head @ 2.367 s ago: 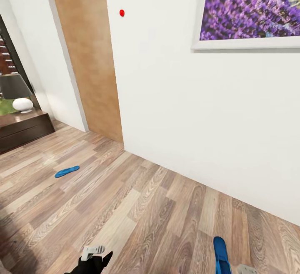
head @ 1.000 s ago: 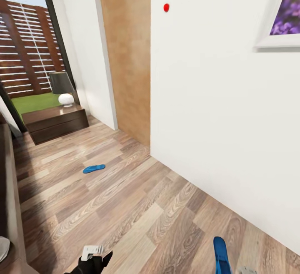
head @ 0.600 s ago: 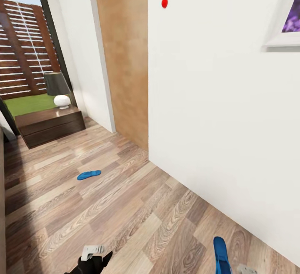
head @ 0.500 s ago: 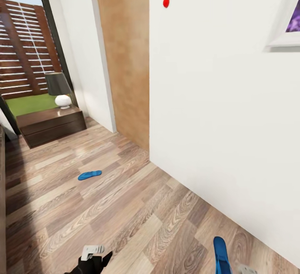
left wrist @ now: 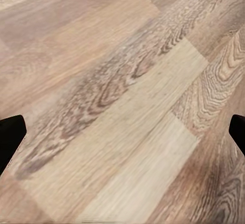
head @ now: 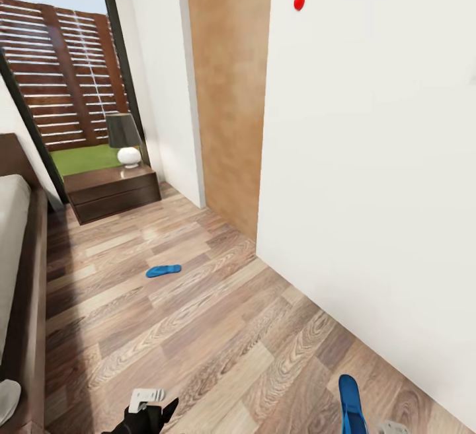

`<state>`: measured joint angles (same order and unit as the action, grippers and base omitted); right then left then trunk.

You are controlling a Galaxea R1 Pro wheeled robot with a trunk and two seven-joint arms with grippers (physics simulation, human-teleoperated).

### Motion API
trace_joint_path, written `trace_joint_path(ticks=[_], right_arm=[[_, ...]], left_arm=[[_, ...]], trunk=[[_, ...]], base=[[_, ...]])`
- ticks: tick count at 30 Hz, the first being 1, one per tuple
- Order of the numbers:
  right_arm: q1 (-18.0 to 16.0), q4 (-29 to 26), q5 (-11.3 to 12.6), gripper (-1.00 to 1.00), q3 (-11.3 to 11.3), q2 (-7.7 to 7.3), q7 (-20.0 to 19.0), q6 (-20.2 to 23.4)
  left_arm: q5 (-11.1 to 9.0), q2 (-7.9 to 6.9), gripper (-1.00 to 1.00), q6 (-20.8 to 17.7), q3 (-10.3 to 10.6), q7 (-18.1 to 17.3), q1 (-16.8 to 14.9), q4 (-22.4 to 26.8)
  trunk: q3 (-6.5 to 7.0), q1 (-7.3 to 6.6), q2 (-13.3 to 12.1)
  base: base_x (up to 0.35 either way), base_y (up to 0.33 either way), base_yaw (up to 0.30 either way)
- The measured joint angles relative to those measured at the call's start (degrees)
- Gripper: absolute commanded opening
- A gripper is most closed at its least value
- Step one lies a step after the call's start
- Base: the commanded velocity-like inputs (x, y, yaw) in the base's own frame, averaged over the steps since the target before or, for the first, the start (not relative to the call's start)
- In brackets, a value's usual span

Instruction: In the bedroom, move the book from the bed onto either nightstand, and place the two sandals side by side next to the bed.

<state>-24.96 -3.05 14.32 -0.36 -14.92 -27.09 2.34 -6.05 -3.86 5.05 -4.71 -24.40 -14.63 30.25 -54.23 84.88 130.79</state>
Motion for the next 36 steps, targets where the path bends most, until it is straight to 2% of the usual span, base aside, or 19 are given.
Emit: trace_joint_path(ticks=[7, 19, 36], right_arm=[[0.0, 0.0, 0.0, -1.0, 0.0, 0.0, 0.0, 0.0], [0.0, 0.1, 0.0, -1.0, 0.0, -0.01, 0.0, 0.0], [0.0, 0.0, 0.0, -1.0, 0.0, -0.01, 0.0, 0.0]], left_arm=[[0.1, 0.02, 1.0, 0.0, 0.0, 0.0, 0.0, 0.0], [0.0, 0.03, 1.0, 0.0, 0.0, 0.0, 0.0, 0.0], [0.1, -0.02, 1.0, 0.0, 0.0, 0.0, 0.0, 0.0]], trunk=[[0.0, 0.0, 0.0], [0.0, -0.01, 0.0], [0.0, -0.03, 0.0]], base=[[0.0, 0.0, 0.208], [0.016, 0.0, 0.019], [0.286, 0.0, 0.001]])
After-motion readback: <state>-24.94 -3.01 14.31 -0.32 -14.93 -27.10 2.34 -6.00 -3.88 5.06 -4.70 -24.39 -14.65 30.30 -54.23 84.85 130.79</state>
